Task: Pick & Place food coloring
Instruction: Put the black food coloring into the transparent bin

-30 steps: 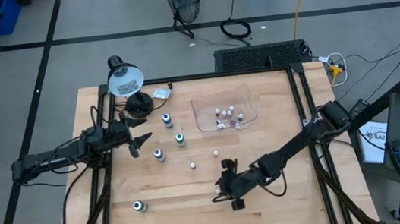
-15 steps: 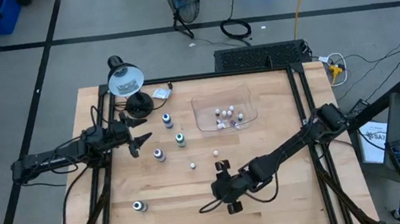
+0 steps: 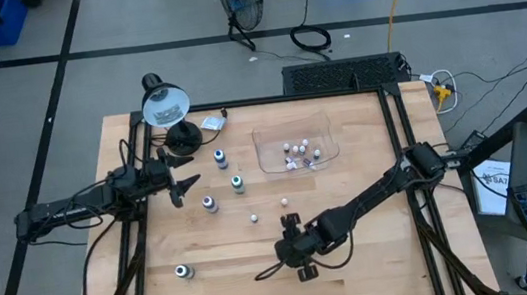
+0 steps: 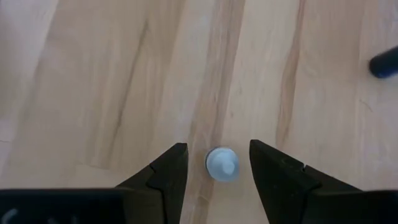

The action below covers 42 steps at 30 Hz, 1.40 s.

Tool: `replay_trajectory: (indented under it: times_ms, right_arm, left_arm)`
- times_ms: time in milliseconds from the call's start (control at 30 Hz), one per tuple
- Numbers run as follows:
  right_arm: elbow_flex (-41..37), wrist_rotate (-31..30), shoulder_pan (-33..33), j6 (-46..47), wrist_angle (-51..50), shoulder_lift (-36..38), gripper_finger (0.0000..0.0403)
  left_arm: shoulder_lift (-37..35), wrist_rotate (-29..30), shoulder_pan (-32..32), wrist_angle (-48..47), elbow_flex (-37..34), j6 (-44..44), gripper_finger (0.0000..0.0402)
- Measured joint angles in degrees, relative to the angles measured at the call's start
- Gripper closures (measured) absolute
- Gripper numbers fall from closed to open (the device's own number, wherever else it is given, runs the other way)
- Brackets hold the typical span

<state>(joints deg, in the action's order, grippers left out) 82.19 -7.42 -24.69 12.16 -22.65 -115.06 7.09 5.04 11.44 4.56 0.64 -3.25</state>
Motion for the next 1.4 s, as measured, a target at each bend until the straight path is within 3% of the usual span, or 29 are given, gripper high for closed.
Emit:
replay_trajectory:
  times_ms: [667, 933, 1100, 1267, 1400]
  right_arm:
    - [-2.38, 0.00, 0.05, 0.18, 3.01, -0.01, 0.0293]
    - [-2.38, 0.11, 0.78, 0.19, 2.68, -0.01, 0.0355]
    - [-2.39, -0.19, 1.15, -1.09, 2.52, 0.28, 0.0357]
    - [-2.09, -3.07, 2.51, -3.12, -0.82, 6.40, 0.0357]
    - [-2.01, -11.15, 5.11, -4.86, -6.30, 15.17, 0.0357]
  left_arm:
    - [0.02, 0.00, 0.00, -0.03, -0.01, 0.00, 0.0105]
    - [0.02, 0.00, 0.01, -0.04, -0.01, 0.00, 0.0105]
    - [0.02, 0.00, 0.01, -0.04, -0.02, 0.00, 0.0105]
    - [0.02, 0.00, 0.00, -0.04, 0.00, 0.00, 0.0105]
    - [0.02, 0.00, 0.01, -0.04, 0.00, 0.00, 0.0105]
